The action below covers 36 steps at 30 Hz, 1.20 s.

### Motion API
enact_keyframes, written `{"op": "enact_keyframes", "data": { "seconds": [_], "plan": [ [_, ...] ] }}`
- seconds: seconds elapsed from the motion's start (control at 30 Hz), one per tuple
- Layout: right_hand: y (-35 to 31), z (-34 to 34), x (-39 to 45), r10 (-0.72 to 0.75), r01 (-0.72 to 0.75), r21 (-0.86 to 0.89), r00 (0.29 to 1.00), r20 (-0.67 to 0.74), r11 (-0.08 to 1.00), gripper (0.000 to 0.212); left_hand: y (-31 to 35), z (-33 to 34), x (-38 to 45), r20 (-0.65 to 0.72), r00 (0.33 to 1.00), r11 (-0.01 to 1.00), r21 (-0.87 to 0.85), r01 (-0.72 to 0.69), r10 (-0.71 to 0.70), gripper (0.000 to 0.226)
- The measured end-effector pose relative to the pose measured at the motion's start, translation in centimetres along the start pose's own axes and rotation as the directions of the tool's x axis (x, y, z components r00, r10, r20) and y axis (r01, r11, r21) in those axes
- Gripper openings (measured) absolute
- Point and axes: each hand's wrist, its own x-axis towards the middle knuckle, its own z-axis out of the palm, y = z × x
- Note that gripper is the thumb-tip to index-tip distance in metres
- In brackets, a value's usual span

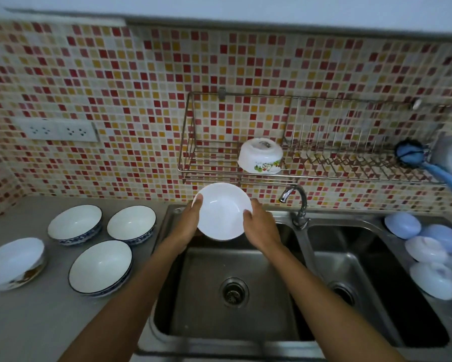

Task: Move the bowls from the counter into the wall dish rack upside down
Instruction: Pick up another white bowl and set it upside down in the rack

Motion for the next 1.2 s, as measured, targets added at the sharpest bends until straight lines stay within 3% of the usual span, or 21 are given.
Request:
{"op": "enact_keyframes", "data": {
  "seconds": [0.2,0.27,0.33,0.43,0.57,0.67,0.77,0.93,1.03,1.2],
  "plan": [
    [-2.0,-2.9,2.3,-0.183,0.23,0.189,0.955,-0.235,0.955,0.035,3.1,-1.8,1.2,0.019,0.998,0.989,-0.137,-0.058,0.061,0.045],
    [-2.5,-4.1,3.6,-0.224,0.297,0.169,0.909,-0.352,0.94,0.031,4.8,-2.0,1.6,-0.015,0.998,0.982,-0.179,-0.062,0.061,0.055],
    [-2.6,-4.7,4.9,-0.27,0.326,0.068,0.868,-0.417,0.943,0.028,6.5,-2.0,1.9,-0.047,0.988,0.976,-0.156,-0.152,0.146,0.053],
    [-2.1,-4.8,6.9,-0.302,0.295,-0.078,0.873,-0.383,0.952,0.033,9.7,-1.3,2.0,-0.085,0.942,0.945,-0.016,-0.328,0.325,0.04],
    [-0.6,-4.2,9.0,-0.35,0.266,-0.294,0.893,-0.283,0.918,0.047,12.6,-0.5,3.5,-0.049,0.889,0.884,0.146,-0.444,0.455,0.054],
    [0.5,-3.3,9.7,-0.387,0.247,-0.497,0.9,-0.2,0.832,0.061,13.3,0.1,4.6,-0.085,0.848,0.827,0.292,-0.48,0.523,0.051],
    [0.5,-2.9,9.9,-0.387,0.233,-0.545,0.903,-0.185,0.805,0.068,13.3,1.1,5.6,-0.071,0.826,0.775,0.399,-0.49,0.559,0.062],
    [0.6,-2.7,9.8,-0.398,0.22,-0.573,0.894,-0.206,0.789,0.066,11.6,1.9,8.3,0.066,0.781,0.567,0.649,-0.507,0.622,0.077],
    [0.6,-2.6,9.8,-0.39,0.213,-0.575,0.898,-0.205,0.79,0.065,10.8,2.2,9.5,0.162,0.752,0.386,0.778,-0.495,0.639,0.084],
    [0.5,-2.6,9.8,-0.395,0.201,-0.587,0.892,-0.222,0.784,0.061,10.5,2.2,10.9,0.281,0.759,0.181,0.868,-0.461,0.587,0.092]
  ]
}}
